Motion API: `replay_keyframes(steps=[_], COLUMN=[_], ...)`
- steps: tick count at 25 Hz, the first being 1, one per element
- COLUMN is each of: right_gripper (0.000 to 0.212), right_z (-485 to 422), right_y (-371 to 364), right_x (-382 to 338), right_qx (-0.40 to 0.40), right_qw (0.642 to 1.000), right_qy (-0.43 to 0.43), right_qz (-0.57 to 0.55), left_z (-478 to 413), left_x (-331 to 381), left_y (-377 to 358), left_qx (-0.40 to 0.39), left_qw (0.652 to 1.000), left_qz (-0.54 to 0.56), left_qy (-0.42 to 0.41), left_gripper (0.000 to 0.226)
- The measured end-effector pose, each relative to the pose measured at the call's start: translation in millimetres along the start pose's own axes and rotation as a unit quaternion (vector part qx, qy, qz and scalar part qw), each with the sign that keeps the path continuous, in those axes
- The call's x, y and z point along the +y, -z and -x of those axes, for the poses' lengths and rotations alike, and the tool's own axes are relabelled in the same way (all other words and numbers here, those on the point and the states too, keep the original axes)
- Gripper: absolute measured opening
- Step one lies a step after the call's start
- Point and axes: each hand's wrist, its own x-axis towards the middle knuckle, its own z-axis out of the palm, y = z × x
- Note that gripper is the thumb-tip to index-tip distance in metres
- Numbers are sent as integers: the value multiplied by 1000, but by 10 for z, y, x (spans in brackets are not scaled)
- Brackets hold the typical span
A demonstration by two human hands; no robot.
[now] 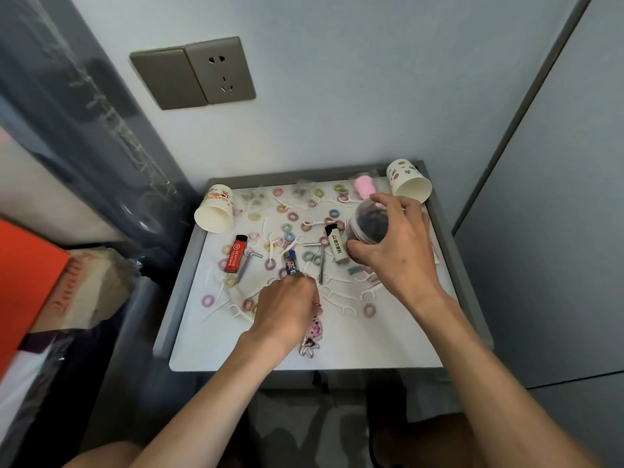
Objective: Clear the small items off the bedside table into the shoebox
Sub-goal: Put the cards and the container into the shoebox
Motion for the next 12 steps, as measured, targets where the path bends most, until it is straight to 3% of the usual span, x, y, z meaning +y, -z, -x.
replay_keyframes(steps=[3, 7, 10, 12], right_gripper=[76, 76, 74, 72], right_z=[26, 81, 178, 266], right_y=[-16, -14, -18, -11], right_x=[-22, -84, -140, -226], right_qx=[-28, -75, -122, -154], right_qw=[998, 988, 971, 954], right_qy=[-14, -36, -56, -75], right_qz=[-58, -133, -199, -246], left_z=[56, 208, 371, 482], left_x=[-45, -160, -239, -299], left_y=[72, 249, 428, 567], left_qx=[7, 5, -21, -22], left_qw=[998, 970, 898, 862], left_qz=[65, 239, 438, 507], left_qy=[21, 33, 35, 24], left_gripper=[9, 15, 11, 14])
